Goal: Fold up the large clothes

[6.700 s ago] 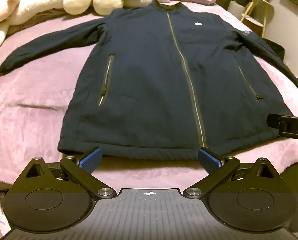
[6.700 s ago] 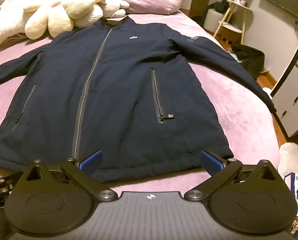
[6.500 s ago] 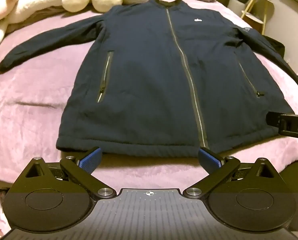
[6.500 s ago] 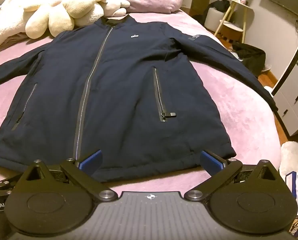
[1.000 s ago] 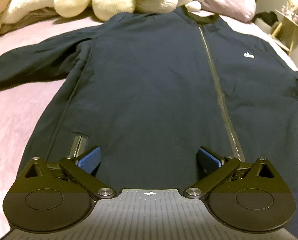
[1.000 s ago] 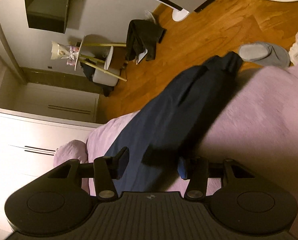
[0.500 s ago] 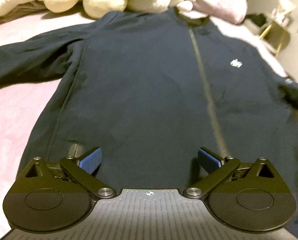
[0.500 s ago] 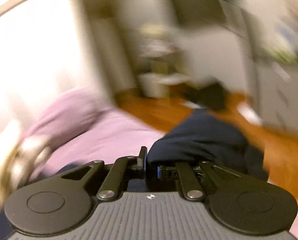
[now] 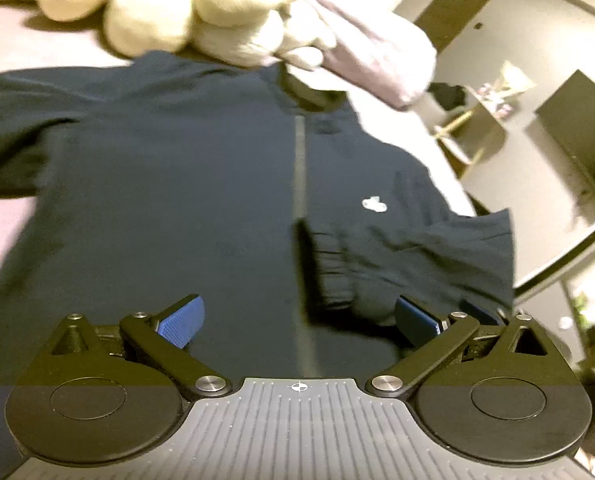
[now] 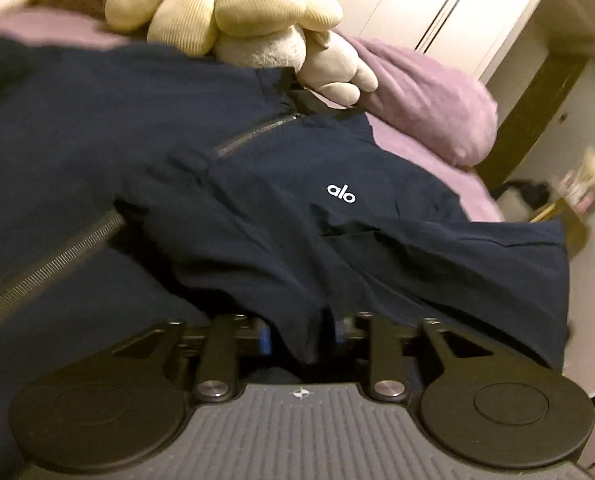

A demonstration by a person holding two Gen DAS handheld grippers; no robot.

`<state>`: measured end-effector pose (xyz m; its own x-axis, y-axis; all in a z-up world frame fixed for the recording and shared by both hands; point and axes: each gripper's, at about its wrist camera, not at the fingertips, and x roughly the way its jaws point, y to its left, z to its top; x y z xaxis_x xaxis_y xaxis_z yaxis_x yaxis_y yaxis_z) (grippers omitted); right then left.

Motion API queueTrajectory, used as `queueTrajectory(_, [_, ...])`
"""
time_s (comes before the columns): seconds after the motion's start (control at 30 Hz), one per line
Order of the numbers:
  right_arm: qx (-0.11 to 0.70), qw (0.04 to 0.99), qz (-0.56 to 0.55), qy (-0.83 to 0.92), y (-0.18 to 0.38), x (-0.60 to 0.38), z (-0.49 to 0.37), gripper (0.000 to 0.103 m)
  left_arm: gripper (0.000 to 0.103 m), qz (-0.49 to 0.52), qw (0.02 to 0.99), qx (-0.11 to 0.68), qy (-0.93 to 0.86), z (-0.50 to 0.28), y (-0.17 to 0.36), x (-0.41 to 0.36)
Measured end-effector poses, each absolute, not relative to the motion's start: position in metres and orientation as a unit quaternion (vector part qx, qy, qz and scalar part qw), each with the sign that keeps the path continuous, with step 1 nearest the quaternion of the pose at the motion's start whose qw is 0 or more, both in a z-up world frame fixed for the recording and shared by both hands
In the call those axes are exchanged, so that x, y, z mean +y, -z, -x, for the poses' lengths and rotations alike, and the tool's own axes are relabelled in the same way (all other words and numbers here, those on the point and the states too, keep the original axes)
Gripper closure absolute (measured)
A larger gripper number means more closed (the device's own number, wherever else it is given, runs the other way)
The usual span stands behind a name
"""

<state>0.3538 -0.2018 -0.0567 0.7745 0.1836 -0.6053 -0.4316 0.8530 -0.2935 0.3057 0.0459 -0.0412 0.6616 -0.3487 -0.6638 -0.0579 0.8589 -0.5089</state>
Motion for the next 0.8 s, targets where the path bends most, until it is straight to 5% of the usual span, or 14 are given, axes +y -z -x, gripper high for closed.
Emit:
queueTrajectory(0.1, [0.276,0.931,0.146,-0.191,0.028,-0.234,-0.336,0.035,0.0,0.261,0.867,0.41,0.11,-0.328,0.052,0.028])
queueTrajectory(0.2, [0.277,0.944,0.012,-0.179,0.012,-0.291,-0.323,0.035,0.019,0.287,0.845,0.436,0.114,-0.354,0.072,0.017])
queueTrajectory(0.3, [0.303,0.927,-0.155,-0.16,0.025,-0.348,-0.32,0.047,0.028,0.31,0.824,0.465,0.094,-0.375,0.093,0.013])
queueTrajectory(0.4, [0.325,0.892,-0.279,-0.144,0.053,-0.384,-0.305,0.057,0.06,0.309,0.822,0.471,0.088,-0.387,0.097,0.006])
queueTrajectory(0.57, [0.351,0.866,-0.334,-0.126,0.089,-0.393,-0.296,0.064,0.078,0.289,0.829,0.472,0.081,-0.396,0.09,0.002])
queueTrajectory(0.6, [0.353,0.863,-0.337,-0.126,0.091,-0.391,-0.297,0.065,0.094,0.284,0.835,0.464,0.082,-0.395,0.084,0.005])
queueTrajectory(0.8, [0.334,0.866,-0.343,-0.142,0.078,-0.384,-0.302,0.066,0.095,0.225,0.89,0.393,0.044,-0.387,0.024,0.039])
